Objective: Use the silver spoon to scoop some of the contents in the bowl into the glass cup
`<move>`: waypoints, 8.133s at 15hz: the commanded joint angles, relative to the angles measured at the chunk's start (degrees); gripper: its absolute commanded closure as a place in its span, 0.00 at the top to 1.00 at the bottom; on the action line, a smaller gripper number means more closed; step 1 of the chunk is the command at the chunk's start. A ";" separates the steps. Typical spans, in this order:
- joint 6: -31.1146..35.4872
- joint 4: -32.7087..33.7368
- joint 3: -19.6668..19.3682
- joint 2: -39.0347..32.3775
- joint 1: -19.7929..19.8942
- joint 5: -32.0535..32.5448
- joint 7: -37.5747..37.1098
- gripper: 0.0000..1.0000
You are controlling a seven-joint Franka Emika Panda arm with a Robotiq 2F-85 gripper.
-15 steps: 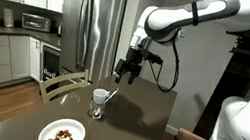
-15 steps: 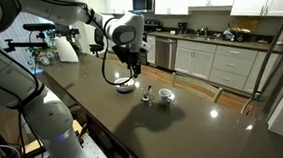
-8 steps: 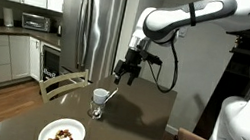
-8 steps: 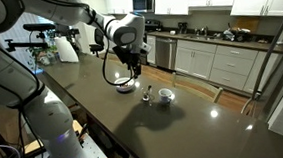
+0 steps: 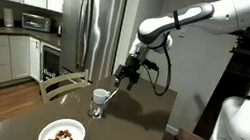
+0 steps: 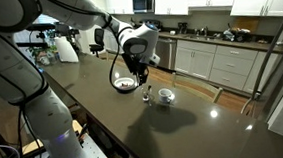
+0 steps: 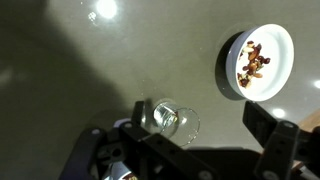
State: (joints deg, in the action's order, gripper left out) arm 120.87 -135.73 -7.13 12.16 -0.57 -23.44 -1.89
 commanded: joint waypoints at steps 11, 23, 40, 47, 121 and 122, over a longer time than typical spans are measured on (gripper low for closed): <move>3.14 7.38 -0.24 -12.07 2.06 -7.42 13.76 1.00; 10.06 6.62 0.61 -15.22 3.10 -5.21 13.47 1.00; 13.38 6.65 1.05 -15.82 4.96 -5.30 11.68 0.66; 13.12 6.79 1.34 -16.17 4.85 -5.59 11.80 0.19; 4.00 8.61 7.72 -0.84 0.10 11.81 -4.35 0.04; 4.05 8.67 8.07 -0.63 -0.41 11.51 -4.13 0.04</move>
State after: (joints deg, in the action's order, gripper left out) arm 125.97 -127.78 0.20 10.48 -0.06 -11.78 -6.01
